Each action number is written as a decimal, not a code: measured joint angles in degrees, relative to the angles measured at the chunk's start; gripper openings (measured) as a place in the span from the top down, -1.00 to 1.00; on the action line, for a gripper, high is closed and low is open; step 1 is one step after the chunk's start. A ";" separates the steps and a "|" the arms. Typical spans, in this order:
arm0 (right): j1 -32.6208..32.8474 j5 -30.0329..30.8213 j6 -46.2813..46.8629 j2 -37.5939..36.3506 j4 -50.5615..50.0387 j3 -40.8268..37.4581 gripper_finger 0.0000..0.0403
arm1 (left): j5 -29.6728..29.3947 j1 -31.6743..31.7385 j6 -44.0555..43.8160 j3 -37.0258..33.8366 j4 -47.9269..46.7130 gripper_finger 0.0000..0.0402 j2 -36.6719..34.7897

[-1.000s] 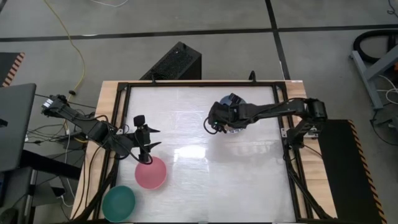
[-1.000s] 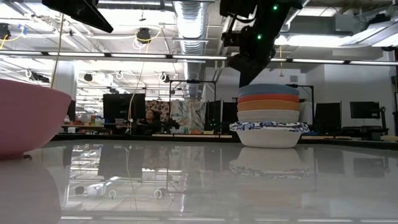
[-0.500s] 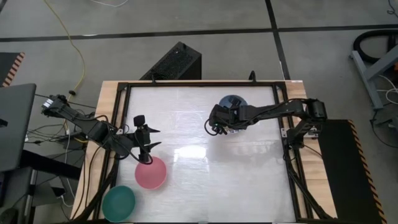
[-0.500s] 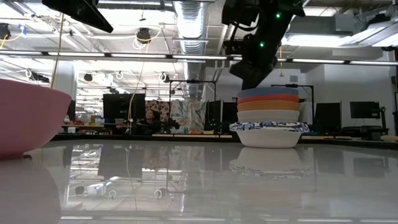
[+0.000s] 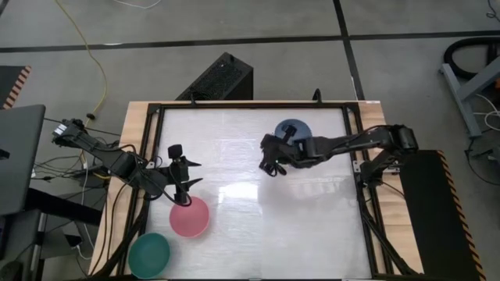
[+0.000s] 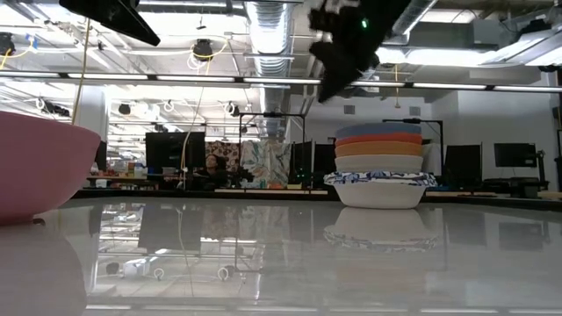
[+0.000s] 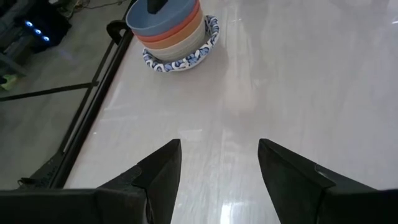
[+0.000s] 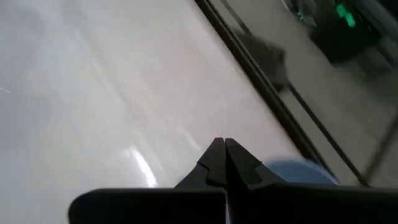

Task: Nest bowls inside each other
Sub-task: Stack the pink bowl on top of the blue bowl

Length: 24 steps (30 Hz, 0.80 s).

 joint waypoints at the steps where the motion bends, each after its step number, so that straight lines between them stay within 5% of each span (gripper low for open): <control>1: 0.96 -1.04 -1.90 0.00 2.42 0.00 0.96 | 0.22 0.00 0.17 0.00 0.07 -0.01 0.00; 13: 13.21 -19.98 -11.87 -0.22 27.86 0.00 0.96 | 3.09 0.00 -5.36 0.00 0.10 -0.01 0.00; 20: 23.97 -20.22 -11.51 -0.20 27.93 0.00 0.96 | 19.74 -0.04 -12.89 0.00 -3.24 -0.01 0.02; 24: 30.01 -18.13 -11.45 -0.20 27.00 0.00 0.96 | 22.58 -0.02 -22.20 0.07 -7.20 -0.01 1.46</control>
